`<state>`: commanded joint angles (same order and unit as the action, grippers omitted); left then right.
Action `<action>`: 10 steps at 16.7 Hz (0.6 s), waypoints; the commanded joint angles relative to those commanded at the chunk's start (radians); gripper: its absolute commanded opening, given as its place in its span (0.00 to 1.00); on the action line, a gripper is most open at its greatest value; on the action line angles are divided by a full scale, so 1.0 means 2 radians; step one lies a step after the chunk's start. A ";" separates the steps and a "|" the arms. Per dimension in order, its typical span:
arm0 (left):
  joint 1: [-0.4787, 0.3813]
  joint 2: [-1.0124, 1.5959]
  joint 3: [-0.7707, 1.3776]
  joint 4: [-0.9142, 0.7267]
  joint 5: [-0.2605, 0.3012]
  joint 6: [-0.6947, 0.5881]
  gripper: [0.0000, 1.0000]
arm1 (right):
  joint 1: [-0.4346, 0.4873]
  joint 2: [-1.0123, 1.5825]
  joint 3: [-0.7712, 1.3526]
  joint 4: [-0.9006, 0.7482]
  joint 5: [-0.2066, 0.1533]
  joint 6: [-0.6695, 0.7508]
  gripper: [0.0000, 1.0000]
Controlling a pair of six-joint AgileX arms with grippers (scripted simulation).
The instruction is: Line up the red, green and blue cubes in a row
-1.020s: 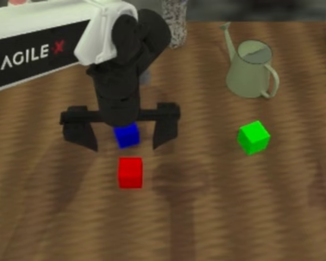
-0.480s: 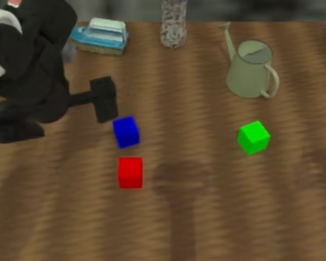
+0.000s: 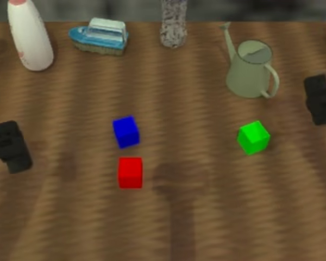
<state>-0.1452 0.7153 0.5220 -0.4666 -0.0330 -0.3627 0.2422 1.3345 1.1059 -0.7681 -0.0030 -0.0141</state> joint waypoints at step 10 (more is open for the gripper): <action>0.079 -0.328 -0.247 0.212 0.015 0.163 1.00 | 0.069 0.402 0.337 -0.207 0.002 -0.005 1.00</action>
<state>0.0130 0.0594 0.0286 -0.0424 -0.0033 -0.0360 0.3796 2.1378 1.7795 -1.1821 0.0007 -0.0234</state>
